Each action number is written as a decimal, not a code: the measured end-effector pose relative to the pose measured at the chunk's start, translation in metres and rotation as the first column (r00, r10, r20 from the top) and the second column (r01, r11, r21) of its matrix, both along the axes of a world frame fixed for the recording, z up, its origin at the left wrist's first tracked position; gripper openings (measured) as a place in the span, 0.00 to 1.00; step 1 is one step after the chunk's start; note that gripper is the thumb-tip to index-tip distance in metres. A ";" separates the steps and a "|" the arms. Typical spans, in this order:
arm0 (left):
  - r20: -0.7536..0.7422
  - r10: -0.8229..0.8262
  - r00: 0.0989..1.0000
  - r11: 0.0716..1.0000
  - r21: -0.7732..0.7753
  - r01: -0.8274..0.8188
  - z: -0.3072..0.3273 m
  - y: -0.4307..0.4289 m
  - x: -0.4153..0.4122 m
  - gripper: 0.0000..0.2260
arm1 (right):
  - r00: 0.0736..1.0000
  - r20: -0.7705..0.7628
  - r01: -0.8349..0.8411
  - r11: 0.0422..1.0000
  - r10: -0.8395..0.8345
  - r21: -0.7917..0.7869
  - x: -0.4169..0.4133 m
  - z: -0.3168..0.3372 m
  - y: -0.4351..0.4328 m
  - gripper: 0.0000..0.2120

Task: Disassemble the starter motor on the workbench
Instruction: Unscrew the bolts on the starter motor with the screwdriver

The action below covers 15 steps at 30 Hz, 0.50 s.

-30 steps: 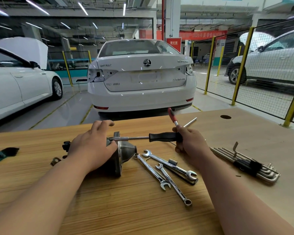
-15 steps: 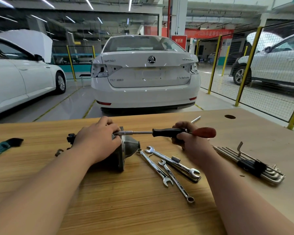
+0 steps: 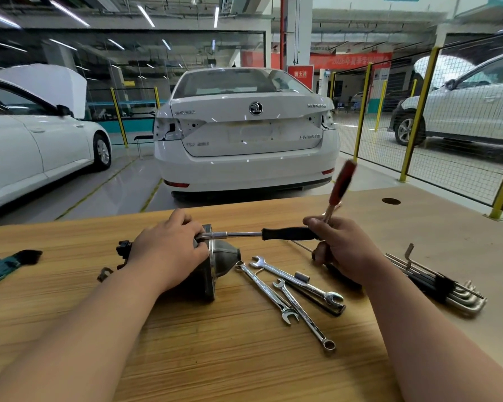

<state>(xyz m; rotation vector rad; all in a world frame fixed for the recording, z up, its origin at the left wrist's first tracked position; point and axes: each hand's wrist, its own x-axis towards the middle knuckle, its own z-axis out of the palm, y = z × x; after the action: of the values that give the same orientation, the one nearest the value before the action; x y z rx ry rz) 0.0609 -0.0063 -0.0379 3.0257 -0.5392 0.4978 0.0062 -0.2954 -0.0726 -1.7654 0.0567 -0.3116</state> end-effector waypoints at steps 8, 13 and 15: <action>0.001 0.006 1.000 1.000 -0.002 -0.006 0.001 -0.002 -0.001 0.14 | 0.984 -0.108 0.140 0.989 -0.144 -0.039 0.001 0.003 0.017 0.27; 0.000 -0.008 1.000 1.000 -0.014 0.008 0.001 -0.001 -0.001 0.15 | 0.985 -0.078 0.155 0.988 -0.154 0.012 0.006 0.000 0.014 0.17; 0.005 -0.012 1.000 1.000 -0.022 0.012 0.001 0.000 -0.001 0.14 | 0.992 -0.055 0.116 0.988 -0.111 0.104 0.005 0.000 0.013 0.14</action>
<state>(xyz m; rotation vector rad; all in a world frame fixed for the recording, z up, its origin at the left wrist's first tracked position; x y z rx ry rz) 0.0598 -0.0067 -0.0367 2.9997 -0.5482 0.5065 0.0115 -0.2819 -0.0722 -1.6662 0.2061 -0.3416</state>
